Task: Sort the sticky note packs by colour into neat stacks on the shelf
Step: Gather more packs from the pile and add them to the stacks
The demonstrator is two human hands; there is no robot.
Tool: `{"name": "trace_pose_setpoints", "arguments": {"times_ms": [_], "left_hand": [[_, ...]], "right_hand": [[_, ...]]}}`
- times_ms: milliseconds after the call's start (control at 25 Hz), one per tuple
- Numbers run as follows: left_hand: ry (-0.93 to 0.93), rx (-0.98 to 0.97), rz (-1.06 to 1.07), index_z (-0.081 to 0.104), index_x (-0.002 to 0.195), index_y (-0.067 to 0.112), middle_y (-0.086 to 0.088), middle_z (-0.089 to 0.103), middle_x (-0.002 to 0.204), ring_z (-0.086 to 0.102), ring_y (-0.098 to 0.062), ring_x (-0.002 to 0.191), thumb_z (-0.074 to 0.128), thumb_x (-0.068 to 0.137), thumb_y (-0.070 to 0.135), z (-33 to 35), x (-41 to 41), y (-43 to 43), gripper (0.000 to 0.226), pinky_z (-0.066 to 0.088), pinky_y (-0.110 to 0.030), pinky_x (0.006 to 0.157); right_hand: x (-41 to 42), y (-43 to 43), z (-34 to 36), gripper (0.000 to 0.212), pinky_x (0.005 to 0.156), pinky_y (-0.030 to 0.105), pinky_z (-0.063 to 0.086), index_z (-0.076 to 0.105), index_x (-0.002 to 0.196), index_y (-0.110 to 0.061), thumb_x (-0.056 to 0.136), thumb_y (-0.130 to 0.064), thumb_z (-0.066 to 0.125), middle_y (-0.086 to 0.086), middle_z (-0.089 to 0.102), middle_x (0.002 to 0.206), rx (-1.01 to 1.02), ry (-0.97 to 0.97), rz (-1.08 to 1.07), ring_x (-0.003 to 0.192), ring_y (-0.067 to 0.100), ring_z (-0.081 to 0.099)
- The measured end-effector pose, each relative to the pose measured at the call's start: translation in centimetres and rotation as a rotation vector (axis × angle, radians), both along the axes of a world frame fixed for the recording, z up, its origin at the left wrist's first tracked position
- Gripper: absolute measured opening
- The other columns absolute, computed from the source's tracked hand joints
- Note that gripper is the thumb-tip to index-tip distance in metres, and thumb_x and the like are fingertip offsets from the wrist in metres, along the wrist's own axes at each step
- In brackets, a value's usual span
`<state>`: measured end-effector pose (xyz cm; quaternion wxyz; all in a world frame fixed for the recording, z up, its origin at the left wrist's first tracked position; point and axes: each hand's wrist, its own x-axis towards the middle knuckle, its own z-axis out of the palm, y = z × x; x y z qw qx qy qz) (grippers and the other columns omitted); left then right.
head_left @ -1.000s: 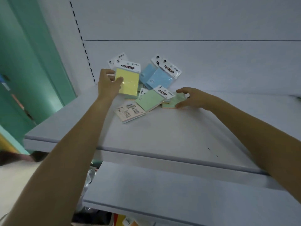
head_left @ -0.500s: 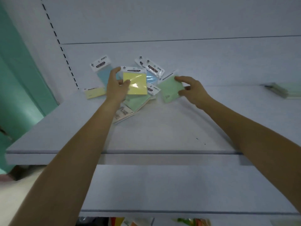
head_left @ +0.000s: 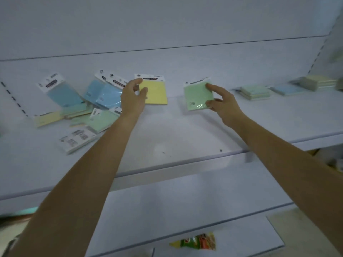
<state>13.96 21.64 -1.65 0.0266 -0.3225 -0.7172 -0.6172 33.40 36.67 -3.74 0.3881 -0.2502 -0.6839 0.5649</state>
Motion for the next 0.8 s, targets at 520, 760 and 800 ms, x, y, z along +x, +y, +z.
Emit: {"name": "trace_pose_setpoints", "arguments": {"times_ms": [520, 760, 800], "left_hand": [[-0.052, 0.054, -0.055, 0.057, 0.121, 0.008, -0.009, 0.056, 0.11, 0.053, -0.019, 0.113, 0.057, 0.087, 0.008, -0.4, 19.6, 18.2, 0.034, 0.049, -0.03, 0.088], [-0.06, 0.042, 0.029, 0.056, 0.122, 0.007, -0.016, 0.056, 0.126, 0.052, -0.019, 0.114, 0.055, 0.088, 0.007, -0.3, 19.5, 22.5, 0.035, 0.05, -0.026, 0.083], [-0.06, 0.046, 0.037, 0.056, 0.122, 0.007, -0.016, 0.056, 0.126, 0.052, -0.018, 0.113, 0.055, 0.088, 0.007, -0.4, 18.9, 23.1, 0.035, 0.05, -0.022, 0.079]], "right_hand": [[21.3, 16.4, 0.4, 0.055, 0.061, 0.009, 0.053, 0.05, 0.127, -0.015, 0.081, 0.014, 0.05, 0.004, 0.047, 0.118, -0.071, 0.002, -0.046, 0.079, 0.008, 0.057], [18.6, 23.4, 0.8, 0.054, 0.094, 0.03, 0.046, 0.044, 0.132, -0.005, 0.082, 0.012, 0.053, 0.011, 0.044, 0.139, -0.144, -0.008, -0.014, 0.107, 0.019, 0.052], [17.3, 24.2, 0.8, 0.054, 0.097, 0.031, 0.045, 0.044, 0.132, -0.004, 0.081, 0.011, 0.053, 0.012, 0.044, 0.14, -0.139, -0.024, -0.005, 0.108, 0.02, 0.051]]}}
